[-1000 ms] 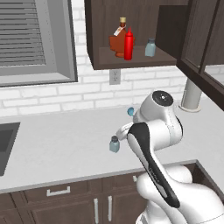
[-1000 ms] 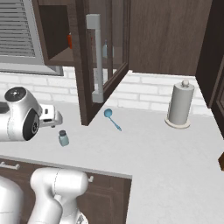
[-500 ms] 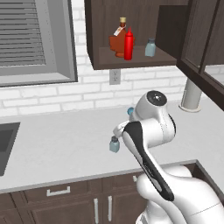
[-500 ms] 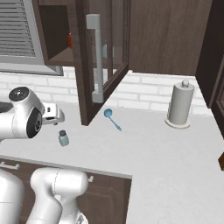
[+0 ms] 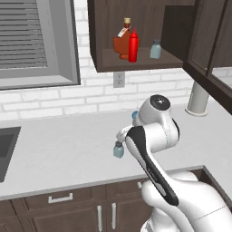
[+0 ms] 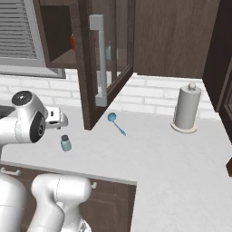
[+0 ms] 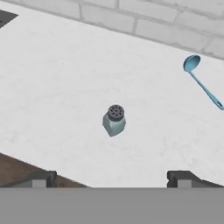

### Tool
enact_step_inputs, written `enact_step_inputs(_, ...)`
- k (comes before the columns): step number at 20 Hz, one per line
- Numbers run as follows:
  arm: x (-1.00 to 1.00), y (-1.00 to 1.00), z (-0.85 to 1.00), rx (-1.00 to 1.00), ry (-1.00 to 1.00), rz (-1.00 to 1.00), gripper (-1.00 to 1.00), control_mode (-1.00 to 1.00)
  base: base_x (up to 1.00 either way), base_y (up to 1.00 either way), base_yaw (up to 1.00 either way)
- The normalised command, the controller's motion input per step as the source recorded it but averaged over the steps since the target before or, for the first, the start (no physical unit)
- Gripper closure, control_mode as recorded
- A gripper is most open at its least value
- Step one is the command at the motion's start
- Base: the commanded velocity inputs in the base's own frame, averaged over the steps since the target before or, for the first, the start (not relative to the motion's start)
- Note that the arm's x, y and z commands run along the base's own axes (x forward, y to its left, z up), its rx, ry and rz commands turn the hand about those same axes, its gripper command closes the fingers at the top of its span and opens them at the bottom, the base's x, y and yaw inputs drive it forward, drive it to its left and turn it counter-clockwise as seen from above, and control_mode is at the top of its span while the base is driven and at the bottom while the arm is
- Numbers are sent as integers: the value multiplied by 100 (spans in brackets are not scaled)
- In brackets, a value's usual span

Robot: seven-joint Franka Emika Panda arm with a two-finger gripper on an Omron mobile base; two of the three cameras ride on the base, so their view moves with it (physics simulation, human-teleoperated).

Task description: Put the shaker and condiment bottle from the counter next to their counterparts in the cabinet.

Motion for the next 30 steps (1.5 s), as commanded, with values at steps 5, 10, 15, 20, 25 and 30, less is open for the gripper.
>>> enact_step_inputs(5,14,5,-20,-3,-9,0,-100,-100,0,0,0)
enact_step_inputs(10,14,6,-20,-3,-11,0,-100,-100,0,0,0)
enact_step_inputs(15,5,2,-18,0,-3,0,-100,-100,0,0,0)
enact_step_inputs(20,1,0,-23,0,0,0,-100,-100,0,0,0)
enact_step_inputs(25,5,0,-19,1,2,0,-100,-100,0,0,0)
enact_step_inputs(30,15,0,-11,0,0,0,-100,-100,0,0,0)
